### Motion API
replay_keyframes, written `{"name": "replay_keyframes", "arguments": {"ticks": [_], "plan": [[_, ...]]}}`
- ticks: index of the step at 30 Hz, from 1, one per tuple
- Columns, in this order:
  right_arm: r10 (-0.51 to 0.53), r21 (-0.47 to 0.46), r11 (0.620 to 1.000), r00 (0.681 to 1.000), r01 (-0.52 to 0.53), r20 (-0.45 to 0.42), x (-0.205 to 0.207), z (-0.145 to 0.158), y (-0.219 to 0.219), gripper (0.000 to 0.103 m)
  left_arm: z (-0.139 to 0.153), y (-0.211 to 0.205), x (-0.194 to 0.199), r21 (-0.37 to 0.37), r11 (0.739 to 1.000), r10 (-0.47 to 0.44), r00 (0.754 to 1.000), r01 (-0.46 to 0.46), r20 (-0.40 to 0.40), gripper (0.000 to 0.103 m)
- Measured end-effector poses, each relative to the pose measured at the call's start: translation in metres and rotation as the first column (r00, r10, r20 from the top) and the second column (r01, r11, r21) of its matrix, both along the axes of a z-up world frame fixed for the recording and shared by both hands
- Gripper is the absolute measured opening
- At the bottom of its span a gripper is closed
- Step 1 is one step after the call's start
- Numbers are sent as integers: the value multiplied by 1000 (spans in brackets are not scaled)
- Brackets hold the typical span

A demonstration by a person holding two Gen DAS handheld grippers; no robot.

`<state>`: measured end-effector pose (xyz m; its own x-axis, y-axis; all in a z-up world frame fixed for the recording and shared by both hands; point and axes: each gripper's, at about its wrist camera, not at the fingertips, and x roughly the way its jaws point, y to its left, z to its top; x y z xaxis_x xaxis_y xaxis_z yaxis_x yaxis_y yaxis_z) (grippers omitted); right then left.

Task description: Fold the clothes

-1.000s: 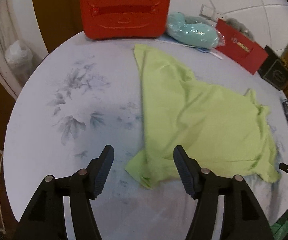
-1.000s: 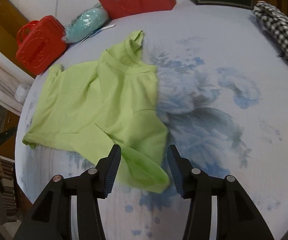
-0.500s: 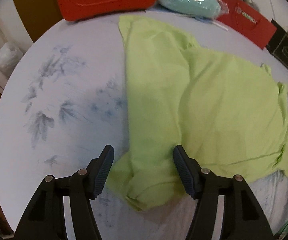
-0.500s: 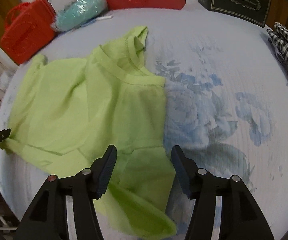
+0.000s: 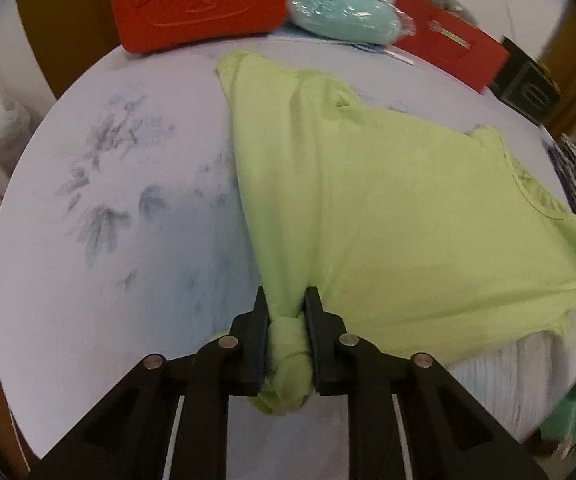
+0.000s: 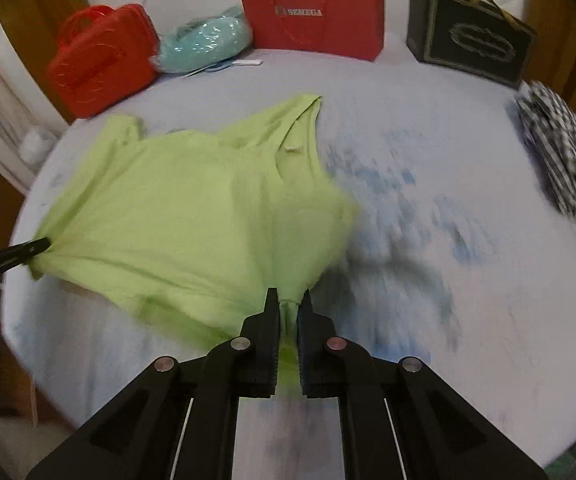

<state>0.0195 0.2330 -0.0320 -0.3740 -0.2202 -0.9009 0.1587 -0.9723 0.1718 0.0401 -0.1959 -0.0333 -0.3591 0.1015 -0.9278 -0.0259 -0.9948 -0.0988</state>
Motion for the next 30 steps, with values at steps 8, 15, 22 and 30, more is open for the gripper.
{"name": "replay_keyframes", "arguments": {"ticks": [8,15,22,30], "plan": [[-4,-35,999,968,13,250,59,-33,19,15,-12,0,32,-60,996,-62,992,69,114,38],[-87,-2,996,996,87,36,4,6,42,48,29,-19,-37,-76,997,2,995,-10,-97,61],[-39,-8,999,998,39,-38,-90,-3,16,48,8,-30,-143,-121,993,3,996,-13,-86,61],[19,39,999,1000,-20,18,-173,-32,-8,54,-26,-36,-209,-92,995,48,999,-48,-2,61]]}}
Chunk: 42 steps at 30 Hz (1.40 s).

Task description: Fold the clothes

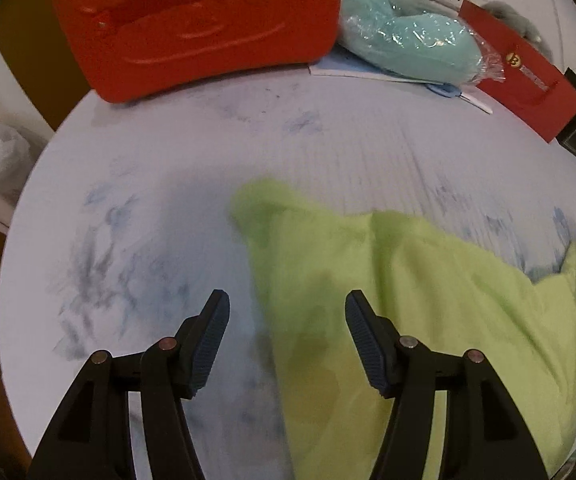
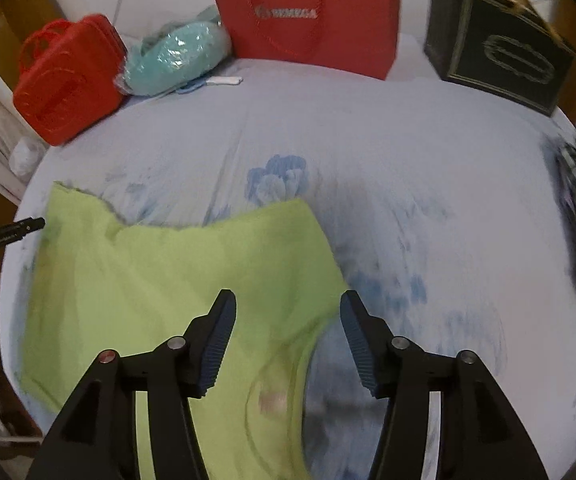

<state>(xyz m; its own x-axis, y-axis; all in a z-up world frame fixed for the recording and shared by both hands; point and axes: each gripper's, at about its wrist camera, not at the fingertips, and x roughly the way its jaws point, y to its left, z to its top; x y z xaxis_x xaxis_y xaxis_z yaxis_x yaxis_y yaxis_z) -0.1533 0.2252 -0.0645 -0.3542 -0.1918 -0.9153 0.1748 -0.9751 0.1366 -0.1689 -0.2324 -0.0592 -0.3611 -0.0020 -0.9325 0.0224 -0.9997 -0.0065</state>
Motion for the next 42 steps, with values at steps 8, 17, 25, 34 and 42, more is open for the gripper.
{"name": "replay_keyframes", "arguments": {"ticks": [8,17,25,34,42], "plan": [[74,45,996,995,-77,71,-57,-29,-18,59,-25,10,-28,20,1000,-24,999,23,32,61],[154,137,977,984,-165,84,-69,-53,-38,51,-33,11,-29,-13,1000,-20,1000,20,-23,76],[240,229,946,971,-230,-14,-42,-12,-61,4,4,33,-1,-86,996,-38,991,27,-129,4],[158,-23,987,984,-161,-81,96,81,14,4,28,5,106,2,1000,-8,990,9,-142,5],[72,-82,995,978,-57,194,167,25,48,11,-16,-2,143,-10,1000,10,1000,-10,-3,23]]}}
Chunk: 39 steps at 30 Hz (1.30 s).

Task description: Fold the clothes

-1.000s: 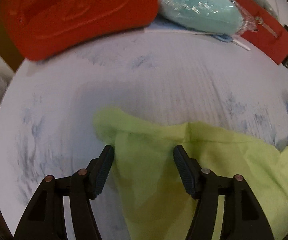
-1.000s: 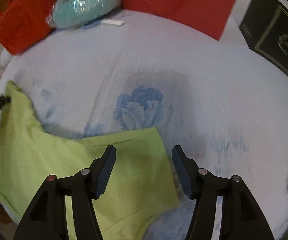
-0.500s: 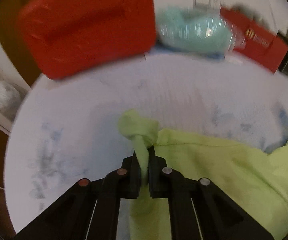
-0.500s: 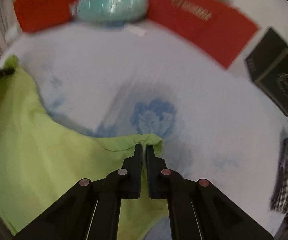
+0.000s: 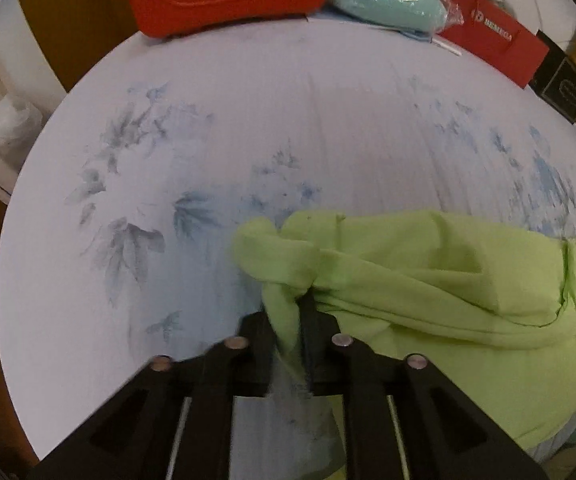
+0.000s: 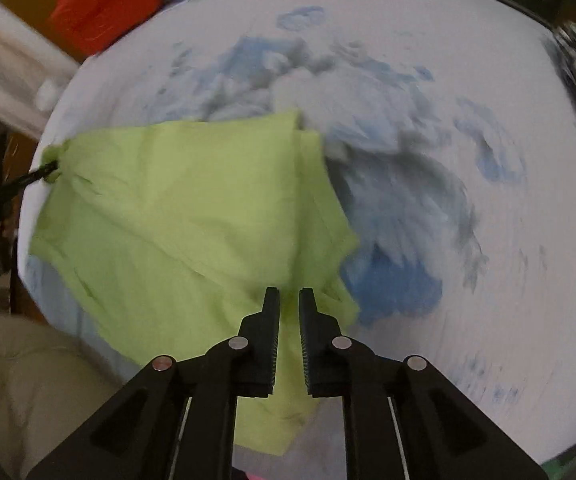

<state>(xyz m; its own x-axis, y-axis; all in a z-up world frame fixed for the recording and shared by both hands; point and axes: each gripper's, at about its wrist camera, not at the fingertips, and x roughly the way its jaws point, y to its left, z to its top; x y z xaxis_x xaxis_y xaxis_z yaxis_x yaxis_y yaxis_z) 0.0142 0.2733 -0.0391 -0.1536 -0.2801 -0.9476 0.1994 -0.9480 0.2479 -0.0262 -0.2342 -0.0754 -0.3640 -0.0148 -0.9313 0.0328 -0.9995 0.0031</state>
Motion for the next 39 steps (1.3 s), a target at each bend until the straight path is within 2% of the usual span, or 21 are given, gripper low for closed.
{"name": "replay_keyframes", "arguments": {"ticks": [1,2,3,4,5,9,12,17,20,21,23,24,25,26,30,33,35,39], "plan": [[-18,-11,1000,999,18,-28,-2,7,3,12,3,-1,0,7,1000,-1,1000,1,-3,34],[-26,-21,999,998,25,-64,-6,16,4,24,7,-2,-2,16,1000,-5,1000,5,-12,41],[-28,-26,999,994,25,-102,-9,25,2,32,11,-2,-2,25,1000,-13,1000,14,-26,55],[-27,-31,999,991,23,-133,-13,31,0,50,15,-2,-3,34,999,-21,999,22,-39,60],[-21,-32,999,988,17,-155,-17,33,-2,54,17,-1,-4,36,999,-29,998,31,-47,60],[13,-39,999,986,-20,-167,-37,29,-19,53,17,3,-10,7,998,-56,997,56,-45,60],[31,-34,999,988,-37,-152,-37,13,-33,53,13,5,-10,-10,998,-62,997,62,-39,60],[22,-25,999,989,-26,-148,-45,-17,-50,53,8,9,3,4,999,-53,998,53,-45,60],[16,29,1000,988,-11,-151,-49,-27,-54,53,5,9,3,3,999,-50,998,50,-45,60],[14,56,998,988,-5,-157,-51,-30,-55,53,3,7,1,4,999,-48,998,48,-43,57],[14,63,998,986,-3,-164,-53,-36,-56,53,1,5,-1,9,999,-45,998,46,-32,39],[17,57,998,986,-8,-163,-54,-39,-57,50,1,5,-2,14,999,-45,999,45,-20,24],[34,59,998,986,-25,-160,-53,-40,-60,22,4,5,-2,5,999,-44,999,44,-10,10],[64,80,995,985,-51,-162,-51,-40,-66,3,7,7,-2,-13,999,-46,999,46,-6,8],[141,166,981,958,-102,-249,-39,-17,-81,3,46,8,-2,5,999,-50,995,51,-90,7],[116,173,983,929,-57,-351,-52,16,-66,3,82,11,-19,-2,999,-54,981,54,-187,7],[102,194,981,901,-20,-421,-72,39,-56,3,101,15,-42,8,998,-60,970,63,-235,7],[100,228,973,839,29,-535,-132,76,-45,3,123,31,-117,-33,997,-77,953,70,-292,7]]}}
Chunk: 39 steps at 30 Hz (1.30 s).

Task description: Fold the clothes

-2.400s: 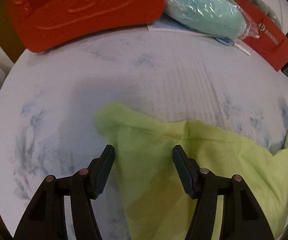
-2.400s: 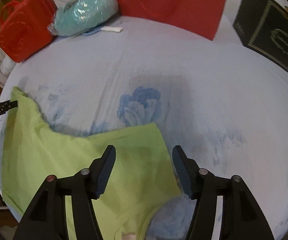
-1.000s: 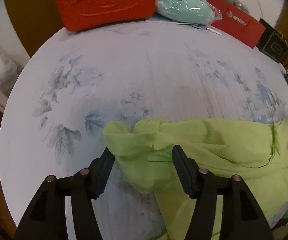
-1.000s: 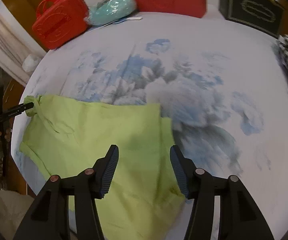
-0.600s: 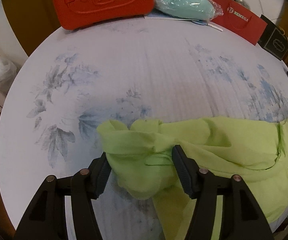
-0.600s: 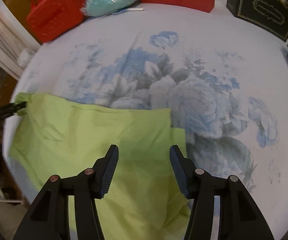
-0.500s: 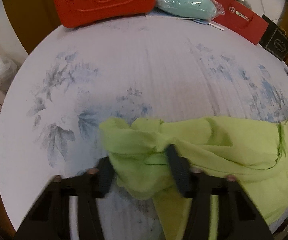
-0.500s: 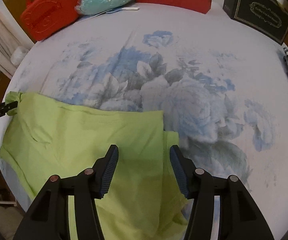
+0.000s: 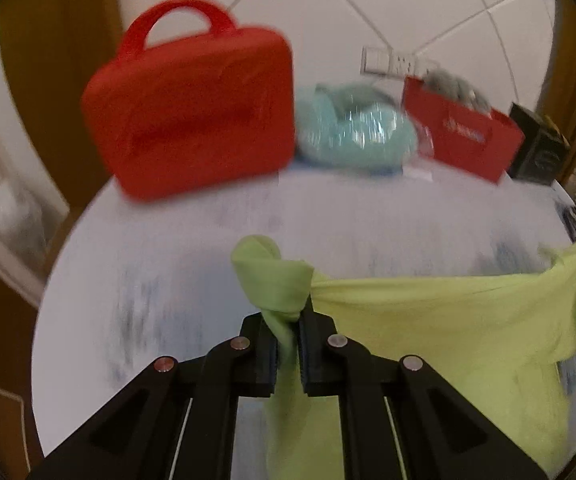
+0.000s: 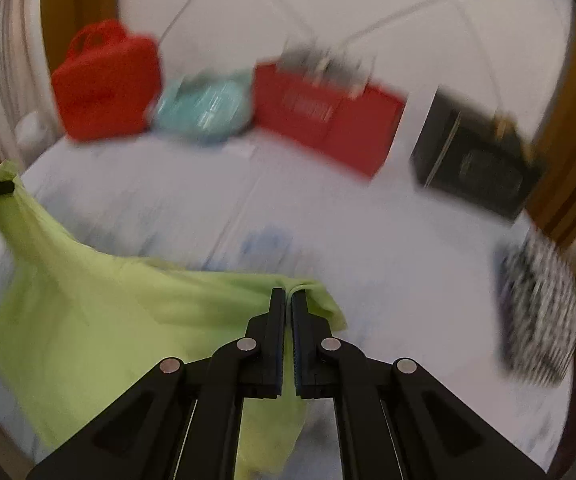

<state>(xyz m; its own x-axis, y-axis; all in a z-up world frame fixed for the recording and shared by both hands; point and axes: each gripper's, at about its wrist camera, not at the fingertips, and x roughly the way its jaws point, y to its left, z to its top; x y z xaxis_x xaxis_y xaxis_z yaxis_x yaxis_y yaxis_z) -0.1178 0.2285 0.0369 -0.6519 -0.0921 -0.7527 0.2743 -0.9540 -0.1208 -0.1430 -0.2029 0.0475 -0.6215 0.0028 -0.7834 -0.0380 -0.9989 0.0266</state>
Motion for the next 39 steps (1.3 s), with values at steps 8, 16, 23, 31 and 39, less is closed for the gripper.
{"name": "replay_keyframes", "arguments": {"ticks": [8,16,23,31,39], "plan": [[-58,83,994,995,64,-76,-152,-1,-7,3,-51,24,-147,-105,991,91,994,-84,64,7],[-170,39,985,984,168,52,-215,-55,8,10,-82,10,-160,-55,995,88,989,-82,122,51],[-175,-65,980,971,187,161,-154,-72,31,11,-87,-12,-89,-40,999,22,980,-15,199,52],[-73,-101,989,949,109,306,-34,-92,31,30,-113,-31,31,-1,997,-76,944,80,322,58],[-4,-134,989,908,66,418,68,-118,27,41,-124,-44,111,49,997,-67,933,53,353,58]]}}
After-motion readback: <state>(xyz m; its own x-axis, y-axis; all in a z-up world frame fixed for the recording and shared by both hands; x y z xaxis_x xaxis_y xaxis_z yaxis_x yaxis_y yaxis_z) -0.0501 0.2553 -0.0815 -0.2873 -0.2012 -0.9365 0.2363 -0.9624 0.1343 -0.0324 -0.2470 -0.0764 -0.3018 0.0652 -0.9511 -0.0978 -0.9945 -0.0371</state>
